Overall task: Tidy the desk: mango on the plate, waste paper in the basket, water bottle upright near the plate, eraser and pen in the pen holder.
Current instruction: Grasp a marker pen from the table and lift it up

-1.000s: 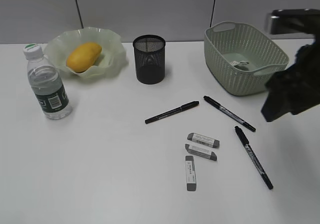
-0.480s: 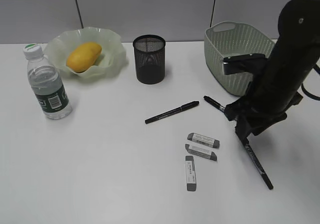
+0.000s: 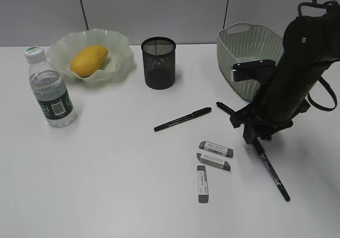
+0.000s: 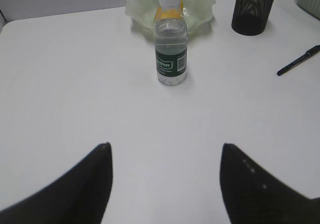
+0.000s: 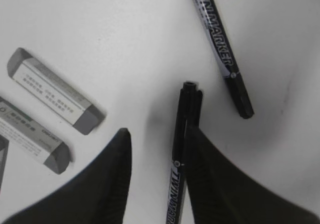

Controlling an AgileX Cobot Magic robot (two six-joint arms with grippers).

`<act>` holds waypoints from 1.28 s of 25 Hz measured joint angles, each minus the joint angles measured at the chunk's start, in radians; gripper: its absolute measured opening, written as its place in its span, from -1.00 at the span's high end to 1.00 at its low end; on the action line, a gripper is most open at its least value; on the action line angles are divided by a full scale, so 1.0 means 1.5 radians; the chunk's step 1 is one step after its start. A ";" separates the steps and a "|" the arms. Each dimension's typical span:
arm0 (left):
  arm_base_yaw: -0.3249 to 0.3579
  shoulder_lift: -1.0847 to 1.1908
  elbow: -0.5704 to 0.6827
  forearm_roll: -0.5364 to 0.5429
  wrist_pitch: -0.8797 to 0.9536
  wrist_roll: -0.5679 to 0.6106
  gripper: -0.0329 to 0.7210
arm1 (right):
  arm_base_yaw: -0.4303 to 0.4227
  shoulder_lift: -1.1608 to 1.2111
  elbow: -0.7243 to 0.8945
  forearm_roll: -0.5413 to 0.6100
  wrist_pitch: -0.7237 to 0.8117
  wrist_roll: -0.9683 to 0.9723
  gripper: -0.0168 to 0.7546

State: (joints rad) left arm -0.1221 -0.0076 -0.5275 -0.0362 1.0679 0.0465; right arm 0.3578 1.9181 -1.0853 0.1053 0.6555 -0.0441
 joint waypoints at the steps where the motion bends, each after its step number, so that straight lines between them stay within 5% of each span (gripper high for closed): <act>1: 0.000 0.000 0.000 0.000 0.000 0.000 -0.44 | 0.000 0.005 0.000 -0.001 0.000 0.001 0.18; 32: 0.000 0.000 0.000 0.000 0.000 0.000 -0.44 | -0.005 0.049 -0.001 -0.057 -0.059 0.029 0.18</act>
State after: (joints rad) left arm -0.1221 -0.0076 -0.5275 -0.0362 1.0679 0.0465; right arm 0.3504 1.9920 -1.0861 0.0198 0.5666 0.0000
